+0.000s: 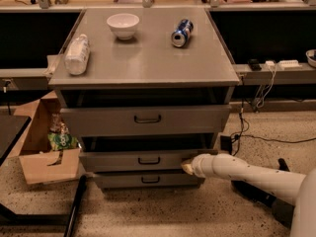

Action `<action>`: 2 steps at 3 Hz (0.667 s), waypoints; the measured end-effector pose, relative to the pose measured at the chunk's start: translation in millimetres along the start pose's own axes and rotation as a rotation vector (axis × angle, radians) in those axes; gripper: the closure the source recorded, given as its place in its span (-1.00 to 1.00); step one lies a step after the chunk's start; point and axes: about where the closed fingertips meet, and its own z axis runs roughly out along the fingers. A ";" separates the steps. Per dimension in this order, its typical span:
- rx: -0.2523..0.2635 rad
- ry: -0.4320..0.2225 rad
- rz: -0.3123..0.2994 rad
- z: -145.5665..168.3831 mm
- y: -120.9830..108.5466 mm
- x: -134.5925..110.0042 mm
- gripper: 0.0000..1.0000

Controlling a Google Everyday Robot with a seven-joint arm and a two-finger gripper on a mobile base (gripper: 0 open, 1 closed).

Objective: Close middle drawer

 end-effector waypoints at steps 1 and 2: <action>0.000 0.000 0.000 -1.4 1.4 1.5 1.00; 0.002 -0.014 -0.006 -2.3 -1.3 -3.0 1.00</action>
Offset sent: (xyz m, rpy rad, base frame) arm 0.0760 -0.0097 0.0505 0.0595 -0.1897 0.0276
